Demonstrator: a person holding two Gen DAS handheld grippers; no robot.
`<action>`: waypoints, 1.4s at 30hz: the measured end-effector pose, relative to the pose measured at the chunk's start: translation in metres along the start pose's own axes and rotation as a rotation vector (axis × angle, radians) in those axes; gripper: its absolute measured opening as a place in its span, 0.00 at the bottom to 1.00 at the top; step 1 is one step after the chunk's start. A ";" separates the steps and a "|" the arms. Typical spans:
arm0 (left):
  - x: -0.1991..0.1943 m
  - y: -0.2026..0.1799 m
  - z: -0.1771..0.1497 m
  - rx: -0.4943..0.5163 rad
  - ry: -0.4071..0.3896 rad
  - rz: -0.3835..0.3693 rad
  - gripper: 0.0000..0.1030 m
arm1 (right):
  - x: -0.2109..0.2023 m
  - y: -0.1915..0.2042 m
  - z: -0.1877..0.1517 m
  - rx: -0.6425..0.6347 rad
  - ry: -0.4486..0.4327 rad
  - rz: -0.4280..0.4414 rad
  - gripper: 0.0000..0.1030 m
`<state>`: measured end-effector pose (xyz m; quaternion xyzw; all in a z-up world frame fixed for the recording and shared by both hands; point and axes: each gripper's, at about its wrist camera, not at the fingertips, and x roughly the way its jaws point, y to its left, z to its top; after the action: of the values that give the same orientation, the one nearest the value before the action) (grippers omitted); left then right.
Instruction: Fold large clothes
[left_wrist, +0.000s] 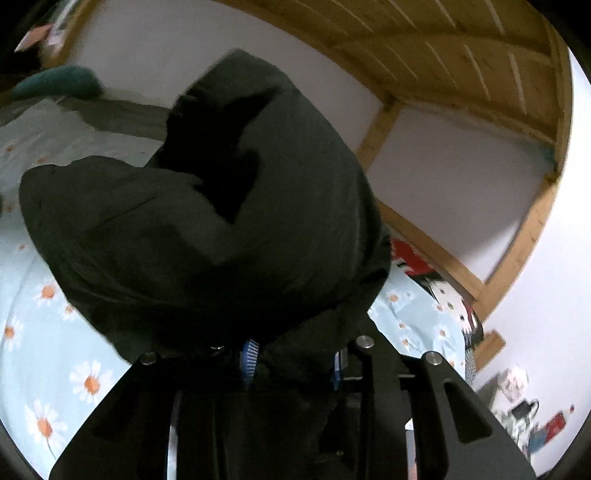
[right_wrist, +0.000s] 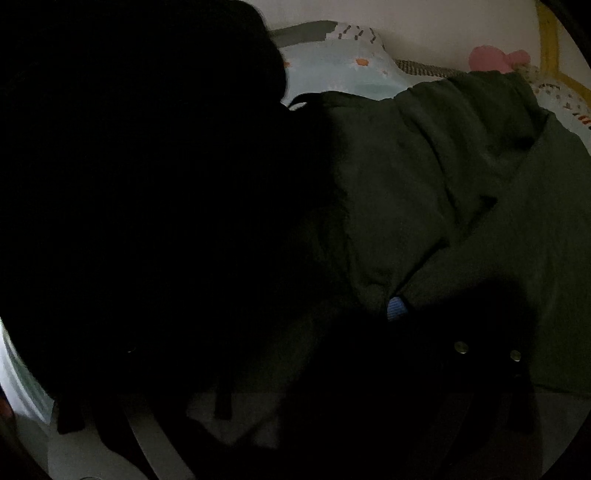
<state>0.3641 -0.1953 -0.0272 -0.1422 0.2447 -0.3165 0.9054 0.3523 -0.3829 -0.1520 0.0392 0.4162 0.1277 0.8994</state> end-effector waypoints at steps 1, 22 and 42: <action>0.001 -0.006 -0.005 0.039 0.019 -0.021 0.27 | -0.002 -0.001 -0.002 0.004 -0.008 0.008 0.95; 0.148 -0.113 -0.104 0.306 0.447 -0.534 0.30 | -0.187 -0.164 -0.113 0.663 -0.270 -0.229 0.97; 0.152 -0.113 -0.148 0.333 0.557 -0.652 0.31 | -0.104 -0.162 0.069 0.283 -0.104 0.378 0.56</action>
<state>0.3317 -0.3935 -0.1587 0.0260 0.3671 -0.6459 0.6689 0.3724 -0.5634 -0.0591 0.2485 0.3685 0.2322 0.8652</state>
